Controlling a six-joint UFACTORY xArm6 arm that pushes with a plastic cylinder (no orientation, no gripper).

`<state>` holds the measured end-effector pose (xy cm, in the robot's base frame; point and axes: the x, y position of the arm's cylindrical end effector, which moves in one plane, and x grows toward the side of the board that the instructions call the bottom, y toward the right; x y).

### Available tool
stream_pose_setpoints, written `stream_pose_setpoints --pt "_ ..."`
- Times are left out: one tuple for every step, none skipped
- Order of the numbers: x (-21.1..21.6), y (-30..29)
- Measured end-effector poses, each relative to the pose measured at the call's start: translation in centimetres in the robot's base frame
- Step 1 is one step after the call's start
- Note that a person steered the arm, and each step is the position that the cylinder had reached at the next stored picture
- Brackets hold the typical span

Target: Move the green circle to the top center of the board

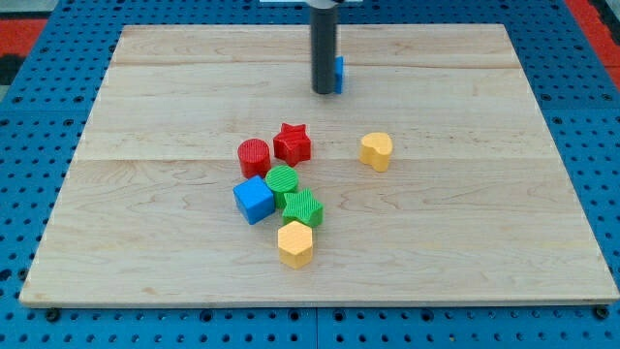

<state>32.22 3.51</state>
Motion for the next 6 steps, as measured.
stream_pose_setpoints --pt "-0.3 4.6" --pt "-3.7 1.7" --pt "-5.2 -3.8" --pt "-6.6 -9.3" --pt "-6.7 -13.7" --pt "-8.1 -19.6"
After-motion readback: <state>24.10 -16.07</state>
